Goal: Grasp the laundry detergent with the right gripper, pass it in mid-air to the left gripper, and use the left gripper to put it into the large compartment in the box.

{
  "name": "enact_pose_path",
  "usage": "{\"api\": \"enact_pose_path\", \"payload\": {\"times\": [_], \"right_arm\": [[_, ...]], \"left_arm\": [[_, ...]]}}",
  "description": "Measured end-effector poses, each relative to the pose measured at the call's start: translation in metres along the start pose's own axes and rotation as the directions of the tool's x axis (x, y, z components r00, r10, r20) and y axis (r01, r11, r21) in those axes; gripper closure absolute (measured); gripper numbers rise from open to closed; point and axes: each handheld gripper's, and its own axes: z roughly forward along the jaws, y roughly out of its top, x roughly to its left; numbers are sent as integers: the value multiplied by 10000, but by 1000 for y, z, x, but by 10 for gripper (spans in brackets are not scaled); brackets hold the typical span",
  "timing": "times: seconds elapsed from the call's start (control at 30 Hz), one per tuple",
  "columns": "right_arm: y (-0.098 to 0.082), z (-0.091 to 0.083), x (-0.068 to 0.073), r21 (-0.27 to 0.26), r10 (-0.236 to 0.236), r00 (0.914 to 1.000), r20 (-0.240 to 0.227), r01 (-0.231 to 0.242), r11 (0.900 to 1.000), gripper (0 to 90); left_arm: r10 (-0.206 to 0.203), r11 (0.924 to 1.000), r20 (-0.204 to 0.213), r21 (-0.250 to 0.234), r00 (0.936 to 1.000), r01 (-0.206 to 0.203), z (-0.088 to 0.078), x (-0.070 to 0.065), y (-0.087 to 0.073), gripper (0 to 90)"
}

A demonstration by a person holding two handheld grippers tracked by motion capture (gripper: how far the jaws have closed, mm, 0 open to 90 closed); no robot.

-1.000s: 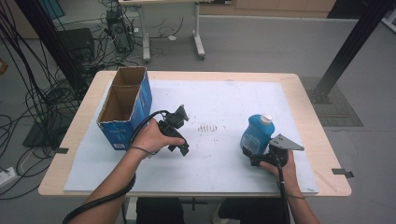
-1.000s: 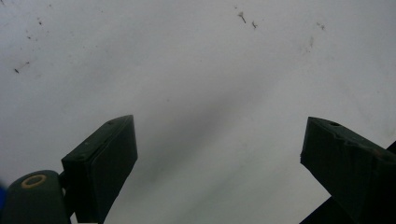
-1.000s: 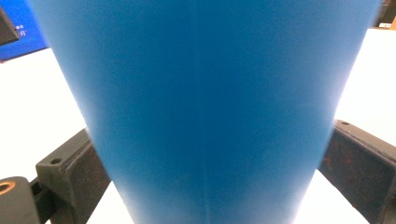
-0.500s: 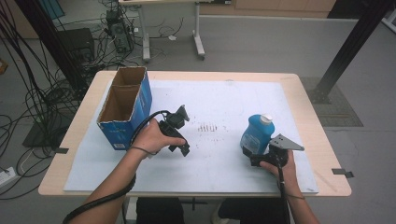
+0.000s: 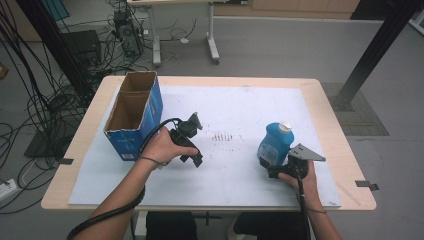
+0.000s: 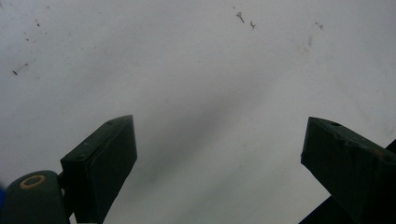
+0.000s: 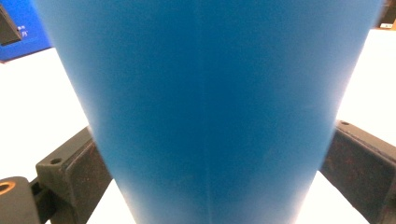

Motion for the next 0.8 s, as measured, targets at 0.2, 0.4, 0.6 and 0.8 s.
{"api": "enact_pose_path", "payload": {"times": [0.2,0.4,0.6,0.8], "right_arm": [[0,0,0,-3,3,10000,-7,-3,10000,31],[0,1,0,-21,-31,10000,-22,31,10000,30],[1,2,1,-61,-60,10000,-28,59,10000,32],[1,3,1,-125,-73,10000,-9,73,9999,55]], "left_arm": [[18,10000,3,-16,10000,-18,0,0,0,108],[21,10000,18,-6,10000,-21,1,-1,0,108],[1,10000,26,-2,10000,-1,1,0,0,108],[-23,10000,24,-10,10000,23,1,0,-1,108]]}}
